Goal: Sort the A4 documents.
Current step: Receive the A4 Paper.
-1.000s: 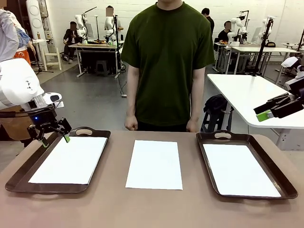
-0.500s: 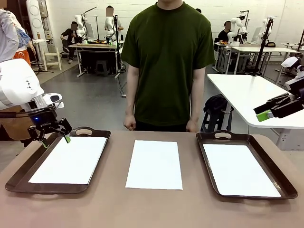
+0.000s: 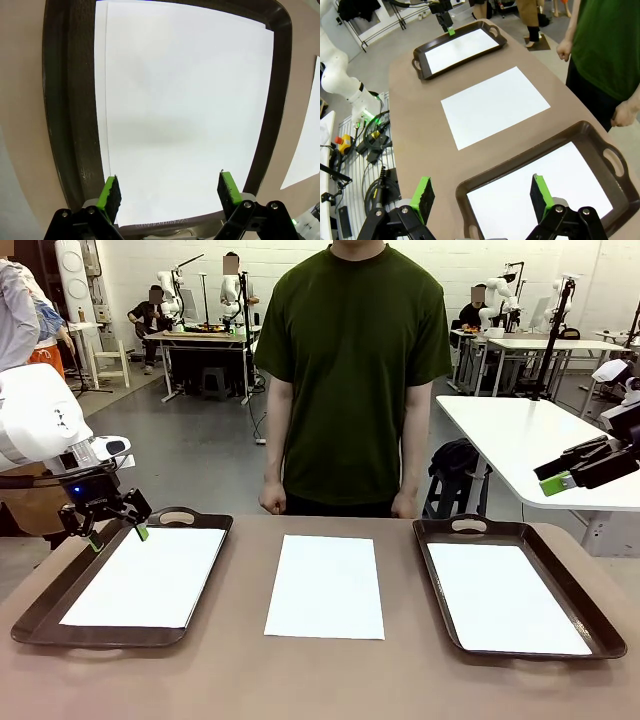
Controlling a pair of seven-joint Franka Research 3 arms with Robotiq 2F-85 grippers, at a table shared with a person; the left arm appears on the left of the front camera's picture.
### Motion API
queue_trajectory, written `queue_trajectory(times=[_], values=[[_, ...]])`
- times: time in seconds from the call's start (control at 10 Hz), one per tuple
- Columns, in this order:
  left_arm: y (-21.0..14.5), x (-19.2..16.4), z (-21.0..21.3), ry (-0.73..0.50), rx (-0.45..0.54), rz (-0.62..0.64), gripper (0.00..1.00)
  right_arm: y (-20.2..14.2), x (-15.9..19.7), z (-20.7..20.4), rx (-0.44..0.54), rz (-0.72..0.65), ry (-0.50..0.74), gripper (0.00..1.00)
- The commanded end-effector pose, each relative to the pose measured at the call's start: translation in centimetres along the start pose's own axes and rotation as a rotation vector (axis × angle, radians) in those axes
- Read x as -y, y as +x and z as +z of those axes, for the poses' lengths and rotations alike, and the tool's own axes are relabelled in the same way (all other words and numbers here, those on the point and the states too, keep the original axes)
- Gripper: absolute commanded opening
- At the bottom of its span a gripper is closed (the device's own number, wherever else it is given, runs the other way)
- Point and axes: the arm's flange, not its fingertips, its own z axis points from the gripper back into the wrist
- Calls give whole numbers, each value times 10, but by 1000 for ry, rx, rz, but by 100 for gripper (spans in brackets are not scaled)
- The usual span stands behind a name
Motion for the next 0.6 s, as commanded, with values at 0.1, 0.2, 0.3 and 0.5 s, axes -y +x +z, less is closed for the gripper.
queue_trajectory(times=[0.1,0.2,0.3,0.5], values=[[1,-1,2,17,12,-9,100,0,0,-1,24,12,7,100],[1,-1,2,17,12,-9,100,0,0,-1,24,12,7,100],[0,0,0,0,0,0,100,0,0,-1,24,12,7,100],[-29,46,51,70,257,-179,100,0,0,-1,24,12,7,100]])
